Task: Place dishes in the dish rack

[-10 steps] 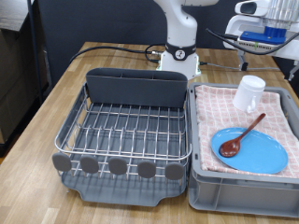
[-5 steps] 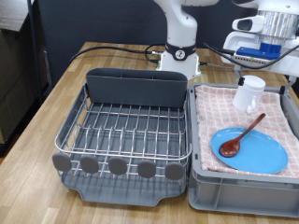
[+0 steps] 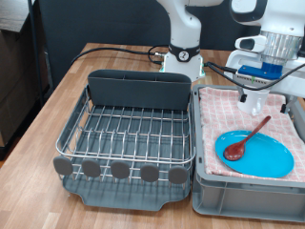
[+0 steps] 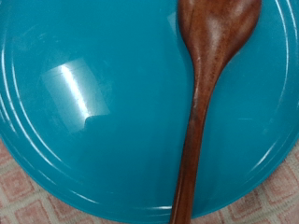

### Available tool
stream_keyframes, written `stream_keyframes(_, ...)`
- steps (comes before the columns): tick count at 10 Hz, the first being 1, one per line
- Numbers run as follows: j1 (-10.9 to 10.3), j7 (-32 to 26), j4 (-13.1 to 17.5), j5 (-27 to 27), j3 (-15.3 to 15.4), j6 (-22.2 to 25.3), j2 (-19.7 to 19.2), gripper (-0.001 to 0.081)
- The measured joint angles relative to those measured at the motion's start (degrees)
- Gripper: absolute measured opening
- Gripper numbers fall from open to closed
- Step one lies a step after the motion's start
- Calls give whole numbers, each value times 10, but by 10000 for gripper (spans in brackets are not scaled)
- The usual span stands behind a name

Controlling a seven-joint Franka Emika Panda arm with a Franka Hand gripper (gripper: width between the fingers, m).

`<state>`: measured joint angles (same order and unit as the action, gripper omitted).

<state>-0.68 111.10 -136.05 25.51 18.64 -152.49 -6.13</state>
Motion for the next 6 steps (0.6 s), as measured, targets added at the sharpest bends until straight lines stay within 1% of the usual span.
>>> stream_keyframes(3, -4, 46, 0, 44, -13, -37, -35, 803)
stream_keyframes(6, -7, 71, 0, 85, -24, -70, -63, 803)
